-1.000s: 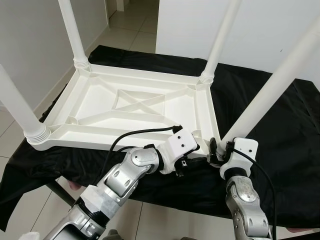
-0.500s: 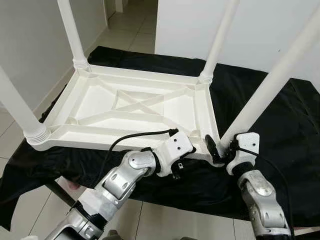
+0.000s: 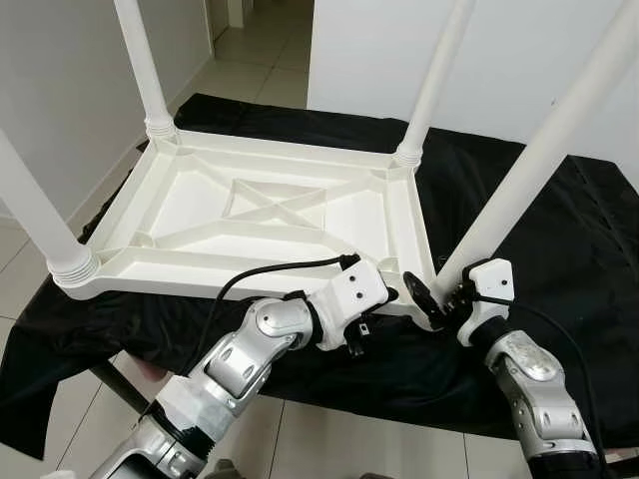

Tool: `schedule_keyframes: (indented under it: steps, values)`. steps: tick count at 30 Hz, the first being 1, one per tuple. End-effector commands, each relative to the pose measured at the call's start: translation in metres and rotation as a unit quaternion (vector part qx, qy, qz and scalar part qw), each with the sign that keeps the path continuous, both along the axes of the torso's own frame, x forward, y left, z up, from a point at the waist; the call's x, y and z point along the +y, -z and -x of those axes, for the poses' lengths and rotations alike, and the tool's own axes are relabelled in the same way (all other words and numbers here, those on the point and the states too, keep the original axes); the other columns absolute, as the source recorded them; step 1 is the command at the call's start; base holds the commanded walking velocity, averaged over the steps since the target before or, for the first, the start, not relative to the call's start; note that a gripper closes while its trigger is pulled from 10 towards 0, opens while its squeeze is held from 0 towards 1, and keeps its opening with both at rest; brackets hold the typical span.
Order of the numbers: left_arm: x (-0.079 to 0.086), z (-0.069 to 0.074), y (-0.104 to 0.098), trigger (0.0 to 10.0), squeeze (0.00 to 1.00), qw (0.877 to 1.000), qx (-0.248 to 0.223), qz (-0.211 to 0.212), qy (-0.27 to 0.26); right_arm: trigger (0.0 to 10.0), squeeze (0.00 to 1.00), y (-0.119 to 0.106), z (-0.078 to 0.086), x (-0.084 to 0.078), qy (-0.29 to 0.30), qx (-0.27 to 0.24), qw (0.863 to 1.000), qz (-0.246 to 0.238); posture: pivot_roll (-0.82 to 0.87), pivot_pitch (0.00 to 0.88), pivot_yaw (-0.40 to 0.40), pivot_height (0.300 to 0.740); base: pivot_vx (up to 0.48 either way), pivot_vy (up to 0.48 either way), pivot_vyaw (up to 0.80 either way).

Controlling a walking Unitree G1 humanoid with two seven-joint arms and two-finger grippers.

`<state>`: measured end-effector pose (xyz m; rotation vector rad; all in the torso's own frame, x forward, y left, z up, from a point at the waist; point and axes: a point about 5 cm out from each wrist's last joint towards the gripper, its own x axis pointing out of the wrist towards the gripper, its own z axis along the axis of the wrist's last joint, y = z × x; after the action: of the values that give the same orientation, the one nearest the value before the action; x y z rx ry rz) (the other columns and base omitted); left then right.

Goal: Building children table

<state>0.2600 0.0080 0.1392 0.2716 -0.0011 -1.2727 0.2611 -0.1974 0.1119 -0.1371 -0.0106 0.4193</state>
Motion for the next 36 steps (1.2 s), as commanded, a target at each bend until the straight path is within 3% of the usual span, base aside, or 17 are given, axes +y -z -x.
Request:
schedule_keyframes:
  steps: [1, 8, 9, 17, 27, 32, 36]
  values:
    - [-0.001, -0.003, -0.002, 10.0, 0.0, 1.0, -0.007, -0.009, 0.019, 0.0, 0.0, 0.013, 0.005, -0.001, 0.001, 0.028, 0.999, -0.016, 0.04, 0.0, -0.058, 0.74, 0.0, 0.0, 0.0]
    - [-0.002, -0.013, -0.007, 10.0, 0.0, 1.0, -0.006, -0.001, 0.003, 0.0, 0.0, 0.019, 0.008, -0.004, 0.032, 0.027, 0.999, -0.032, 0.02, 0.0, -0.04, 0.74, 0.0, 0.0, 0.0]
    - [-0.003, -0.014, -0.007, 10.0, 0.0, 1.0, -0.008, -0.001, 0.004, 10.0, 0.0, 0.019, 0.007, -0.004, 0.05, 0.026, 0.998, -0.042, 0.02, 0.0, -0.042, 0.74, 0.0, 0.0, 0.0]
    - [-0.002, -0.02, -0.007, 10.0, 0.0, 1.0, -0.013, -0.006, 0.006, 10.0, 0.0, 0.015, 0.003, 0.0, 0.106, 0.013, 0.992, -0.06, 0.02, 0.0, -0.031, 0.74, 0.0, 0.0, 0.0]
    - [-0.001, -0.018, -0.005, 10.0, 0.0, 1.0, -0.009, -0.007, 0.01, 10.0, 0.0, 0.017, 0.005, -0.003, 0.185, 0.025, 0.982, -0.038, 0.02, 0.0, -0.024, 0.74, 0.0, 0.0, 0.0]
    - [0.002, -0.015, -0.003, 10.0, 0.0, 1.0, -0.002, -0.009, 0.009, 10.0, 0.0, 0.018, 0.013, 0.009, 0.269, 0.04, 0.961, -0.059, 0.02, 0.0, -0.029, 0.74, 0.0, 0.0, 0.0]
    - [0.002, -0.015, -0.002, 10.0, 0.0, 1.0, -0.002, -0.009, 0.008, 10.0, 0.0, 0.018, 0.013, 0.011, 0.286, 0.039, 0.956, -0.058, 0.02, 0.0, -0.029, 0.74, 0.0, 0.0, 0.0]
